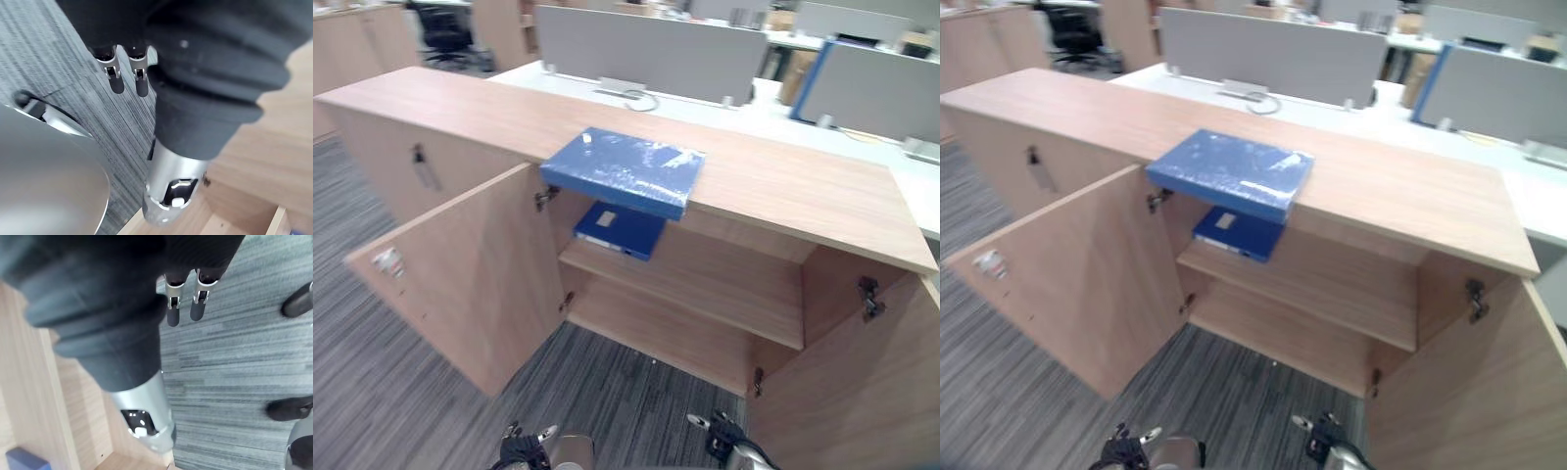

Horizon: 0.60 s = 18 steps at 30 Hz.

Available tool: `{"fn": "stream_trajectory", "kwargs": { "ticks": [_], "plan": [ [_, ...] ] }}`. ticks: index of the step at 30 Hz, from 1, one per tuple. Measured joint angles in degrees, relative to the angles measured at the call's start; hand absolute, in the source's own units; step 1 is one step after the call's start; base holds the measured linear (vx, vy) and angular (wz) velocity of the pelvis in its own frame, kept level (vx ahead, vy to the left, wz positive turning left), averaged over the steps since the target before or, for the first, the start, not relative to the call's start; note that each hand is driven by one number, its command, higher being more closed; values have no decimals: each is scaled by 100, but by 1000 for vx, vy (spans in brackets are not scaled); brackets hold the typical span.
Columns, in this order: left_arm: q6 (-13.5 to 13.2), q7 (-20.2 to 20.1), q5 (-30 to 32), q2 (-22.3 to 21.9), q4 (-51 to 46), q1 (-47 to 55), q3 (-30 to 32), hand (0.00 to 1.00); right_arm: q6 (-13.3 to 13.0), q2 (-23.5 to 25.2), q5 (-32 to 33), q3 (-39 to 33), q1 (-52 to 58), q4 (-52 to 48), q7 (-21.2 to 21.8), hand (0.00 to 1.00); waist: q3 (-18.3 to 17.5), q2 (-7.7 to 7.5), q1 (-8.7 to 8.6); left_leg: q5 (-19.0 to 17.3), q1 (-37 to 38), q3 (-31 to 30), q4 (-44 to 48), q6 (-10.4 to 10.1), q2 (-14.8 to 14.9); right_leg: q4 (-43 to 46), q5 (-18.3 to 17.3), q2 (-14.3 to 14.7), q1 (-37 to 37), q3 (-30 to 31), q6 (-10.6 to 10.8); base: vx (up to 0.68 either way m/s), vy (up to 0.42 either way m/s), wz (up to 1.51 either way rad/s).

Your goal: Walk over to the cabinet, pick up the folder, carry it to the office cabinet, place the folder inside the office cabinet, then close the office cabinet door

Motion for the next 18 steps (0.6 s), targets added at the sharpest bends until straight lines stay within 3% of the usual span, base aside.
{"fn": "stream_trajectory", "kwargs": {
  "ticks": [1,4,9,13,15,18],
  "plan": [
    [9,5,3,130,114,-117,-116,0,1,106,-60,164,68,-8,4,0,-30,-118,-86,-48,79,79,-94,0,-156,-32,92,-167,-18,-32,8,196,203,-19],
    [2,5,3,176,189,-233,-310,0,8,169,-71,166,81,25,3,0,-8,-159,-85,-97,135,123,-55,127,-458,-63,254,-494,-107,240,103,196,273,-33],
    [52,5,14,308,448,-220,-519,0,8,156,-72,182,219,29,2,0,-31,-184,-87,70,638,628,-864,415,-515,-229,692,-743,-231,478,331,85,188,-56],
    [73,2,17,339,490,-225,-656,0,17,124,-83,181,286,27,11,0,-101,-195,-64,157,846,888,-1277,538,-588,-123,779,-901,-475,467,412,-9,97,-53],
    [78,1,14,319,441,-177,-635,0,19,100,-104,197,281,5,14,0,-81,-206,-48,265,1198,1141,-1679,607,-600,902,783,-857,-963,438,439,-23,45,-65],
    [79,-2,0,280,369,-94,-564,0,11,30,-106,408,301,-95,17,0,-48,-189,-100,241,1683,1329,-1931,660,-677,2540,1028,-860,-1581,67,703,-49,27,-36]
  ]
}}
